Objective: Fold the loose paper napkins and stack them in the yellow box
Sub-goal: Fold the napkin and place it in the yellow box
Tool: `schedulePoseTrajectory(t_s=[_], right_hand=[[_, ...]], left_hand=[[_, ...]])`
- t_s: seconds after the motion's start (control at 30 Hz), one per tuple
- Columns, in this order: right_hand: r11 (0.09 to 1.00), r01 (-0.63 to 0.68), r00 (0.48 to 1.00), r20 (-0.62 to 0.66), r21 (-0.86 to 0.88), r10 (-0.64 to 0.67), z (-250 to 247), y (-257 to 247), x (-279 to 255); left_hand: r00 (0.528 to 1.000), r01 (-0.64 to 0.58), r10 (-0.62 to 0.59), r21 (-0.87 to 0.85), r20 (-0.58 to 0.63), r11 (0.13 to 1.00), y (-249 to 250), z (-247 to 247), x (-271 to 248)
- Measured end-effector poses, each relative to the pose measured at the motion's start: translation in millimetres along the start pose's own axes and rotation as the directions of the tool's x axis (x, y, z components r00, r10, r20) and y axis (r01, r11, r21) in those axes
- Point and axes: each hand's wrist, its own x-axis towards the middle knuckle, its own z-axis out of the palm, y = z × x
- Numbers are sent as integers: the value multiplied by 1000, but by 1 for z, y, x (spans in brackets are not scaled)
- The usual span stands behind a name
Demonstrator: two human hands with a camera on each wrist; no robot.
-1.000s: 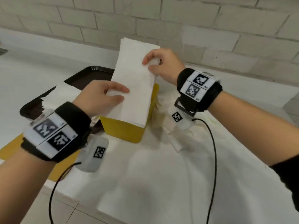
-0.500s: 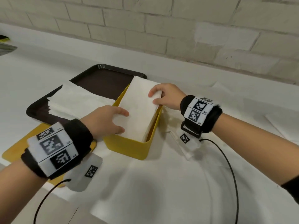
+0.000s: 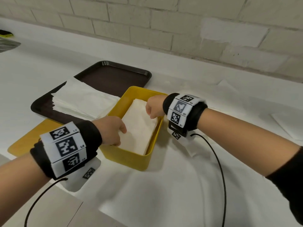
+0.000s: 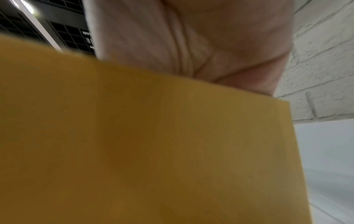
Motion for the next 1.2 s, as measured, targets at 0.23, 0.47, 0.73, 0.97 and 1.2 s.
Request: schedulePoseTrajectory(t_s=[0.23, 0.47, 0.73, 0.97, 1.2], right_hand=[[997, -3, 1000, 18, -78, 5, 20, -1, 20], [995, -58, 998, 35, -76, 61, 22, -13, 0], [969, 105, 935, -353, 224, -19, 0, 21, -60], [920, -129, 955, -203, 370, 216, 73, 92, -140], [929, -207, 974, -27, 307, 226, 113, 101, -151]], left_hand=[[997, 32, -39, 125, 60, 992, 2, 3, 4], [981, 35, -84, 265, 174, 964, 5, 8, 10], [996, -42, 49, 85, -78, 995, 8, -10, -28], [823, -444, 209, -369, -528, 816, 70, 1, -88], [959, -277, 251, -241, -134, 930, 136, 45, -27]])
